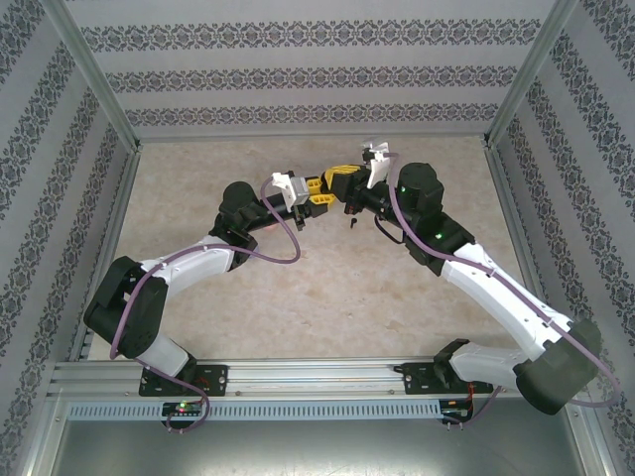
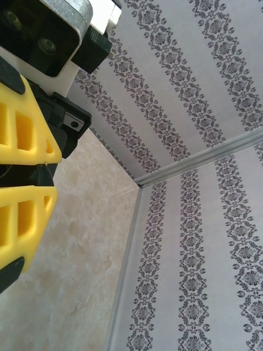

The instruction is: Insert the wireless bluetooth earbuds into the charging case

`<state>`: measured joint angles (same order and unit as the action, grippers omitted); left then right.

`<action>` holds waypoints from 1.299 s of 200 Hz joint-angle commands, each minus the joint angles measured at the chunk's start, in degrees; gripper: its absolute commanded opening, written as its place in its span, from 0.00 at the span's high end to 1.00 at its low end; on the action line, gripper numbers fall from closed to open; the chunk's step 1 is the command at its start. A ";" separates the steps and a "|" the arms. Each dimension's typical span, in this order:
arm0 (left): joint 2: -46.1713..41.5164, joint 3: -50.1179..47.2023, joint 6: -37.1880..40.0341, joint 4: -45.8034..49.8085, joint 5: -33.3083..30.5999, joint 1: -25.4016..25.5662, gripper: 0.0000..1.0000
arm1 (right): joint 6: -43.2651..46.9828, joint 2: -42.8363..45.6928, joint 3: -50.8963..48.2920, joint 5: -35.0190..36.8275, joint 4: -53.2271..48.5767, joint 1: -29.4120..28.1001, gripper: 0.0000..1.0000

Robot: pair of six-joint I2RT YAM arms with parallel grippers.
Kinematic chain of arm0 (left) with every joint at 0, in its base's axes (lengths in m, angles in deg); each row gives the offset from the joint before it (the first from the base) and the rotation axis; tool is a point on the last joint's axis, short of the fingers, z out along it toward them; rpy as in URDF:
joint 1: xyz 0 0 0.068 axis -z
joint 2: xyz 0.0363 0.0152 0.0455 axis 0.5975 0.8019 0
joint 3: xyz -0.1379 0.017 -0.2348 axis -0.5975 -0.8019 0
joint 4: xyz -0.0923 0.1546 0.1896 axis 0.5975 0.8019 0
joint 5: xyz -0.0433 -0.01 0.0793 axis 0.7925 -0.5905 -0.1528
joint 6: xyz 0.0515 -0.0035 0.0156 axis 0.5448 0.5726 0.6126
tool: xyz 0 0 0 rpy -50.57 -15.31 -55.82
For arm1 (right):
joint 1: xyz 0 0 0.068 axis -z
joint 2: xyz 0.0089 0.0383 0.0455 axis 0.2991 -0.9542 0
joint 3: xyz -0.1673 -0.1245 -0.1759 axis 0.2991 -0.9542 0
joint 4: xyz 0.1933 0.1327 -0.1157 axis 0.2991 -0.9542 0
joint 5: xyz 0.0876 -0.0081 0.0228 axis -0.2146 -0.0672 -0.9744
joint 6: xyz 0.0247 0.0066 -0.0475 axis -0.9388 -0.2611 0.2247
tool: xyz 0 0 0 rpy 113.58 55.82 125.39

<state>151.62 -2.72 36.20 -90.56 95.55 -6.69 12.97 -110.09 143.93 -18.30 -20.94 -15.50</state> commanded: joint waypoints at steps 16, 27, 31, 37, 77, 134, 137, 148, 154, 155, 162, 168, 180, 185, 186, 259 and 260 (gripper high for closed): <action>-2.27 1.39 -0.28 -4.01 0.60 0.68 1.00 | 1.49 -1.52 -2.08 0.77 -1.97 -0.84 0.89; -2.27 1.34 -0.28 -4.32 0.33 0.72 1.00 | 2.09 -1.65 -1.95 -0.71 -2.11 -0.93 0.90; -2.27 1.34 -0.21 -4.36 0.27 0.75 1.00 | 2.39 -1.58 -2.00 -1.25 -2.10 -0.99 0.90; -2.27 1.43 -0.18 -4.36 0.15 0.68 1.00 | 2.68 -1.48 -1.95 -2.21 -1.96 -1.00 0.90; -2.22 1.84 -0.27 -3.64 0.14 0.68 1.00 | 4.18 -2.91 -0.01 -10.01 -4.31 -1.41 0.90; -2.64 1.42 -0.22 -3.21 -0.78 0.68 1.00 | 6.33 -2.38 -0.17 -7.41 -7.92 -1.64 0.90; -2.63 1.35 -0.18 -3.29 -0.92 0.68 1.00 | 6.39 -2.23 -0.31 -7.13 -8.14 -1.55 0.90; -2.62 1.21 -0.18 -3.40 -1.05 0.69 1.00 | 6.65 -1.63 -0.84 -6.09 -8.55 -1.41 0.90; -2.71 1.22 -0.18 -3.52 -1.05 0.68 1.00 | 6.40 -1.27 -1.28 -5.55 -8.51 -1.23 0.90; -2.71 1.19 -0.18 -3.50 -1.05 0.68 1.00 | 6.37 -1.24 -1.34 -5.34 -8.48 -1.21 0.90; -2.62 1.26 -0.18 -3.48 -0.90 0.65 1.00 | 5.91 -0.89 -1.73 -4.66 -8.25 -0.99 0.91; -2.63 1.34 -0.25 -3.51 -0.80 0.67 1.00 | 5.76 -0.65 -2.03 -4.33 -8.06 -0.78 0.91; -2.54 1.28 -0.35 -3.56 -0.70 0.69 1.00 | 5.09 -0.21 -2.28 -3.11 -7.56 -0.45 0.92; -2.60 1.31 -0.38 -3.53 -0.69 0.68 1.00 | 4.75 -0.09 -2.44 -2.79 -7.20 -0.20 0.92; -2.56 1.33 -0.41 -3.51 -0.65 0.68 1.00 | 4.67 -0.08 -2.45 -2.73 -7.17 -0.17 0.92; -2.56 1.10 -0.42 -3.06 -0.44 0.68 1.00 | 3.76 0.90 -2.44 -1.80 -6.60 1.66 0.92; -2.55 1.13 -0.39 -3.05 -0.44 0.68 1.00 | 3.78 0.95 -2.49 -1.86 -6.60 1.68 0.92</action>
<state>151.62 -2.74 36.20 -88.28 95.55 -6.30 17.42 -109.59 143.32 -20.47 -22.50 -14.56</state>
